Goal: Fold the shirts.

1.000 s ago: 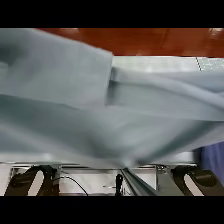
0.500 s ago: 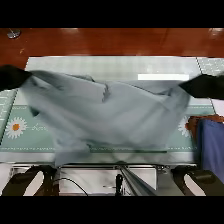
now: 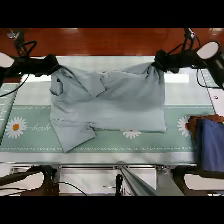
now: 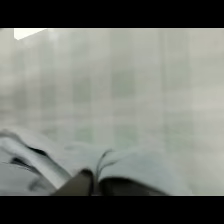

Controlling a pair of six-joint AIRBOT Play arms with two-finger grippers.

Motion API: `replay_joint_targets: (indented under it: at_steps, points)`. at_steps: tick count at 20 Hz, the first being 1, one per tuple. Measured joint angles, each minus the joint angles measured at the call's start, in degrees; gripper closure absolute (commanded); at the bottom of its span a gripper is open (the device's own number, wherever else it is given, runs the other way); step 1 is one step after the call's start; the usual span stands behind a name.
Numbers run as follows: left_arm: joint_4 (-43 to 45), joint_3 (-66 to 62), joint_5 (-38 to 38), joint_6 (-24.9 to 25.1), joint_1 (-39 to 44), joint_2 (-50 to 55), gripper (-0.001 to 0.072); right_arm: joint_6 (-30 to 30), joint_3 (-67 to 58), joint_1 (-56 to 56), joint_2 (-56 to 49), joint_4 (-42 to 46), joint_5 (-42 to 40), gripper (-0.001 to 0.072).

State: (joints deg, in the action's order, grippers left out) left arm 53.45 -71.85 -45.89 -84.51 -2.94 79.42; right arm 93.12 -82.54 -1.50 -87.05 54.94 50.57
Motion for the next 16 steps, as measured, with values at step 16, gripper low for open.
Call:
replay_joint_targets:
  at_steps: [16]
  points:
    - [4.0,20.7,-31.1,4.8,-27.8,-5.1,0.0008,-11.5,31.4,25.9,23.5,6.0,23.8,0.0079]
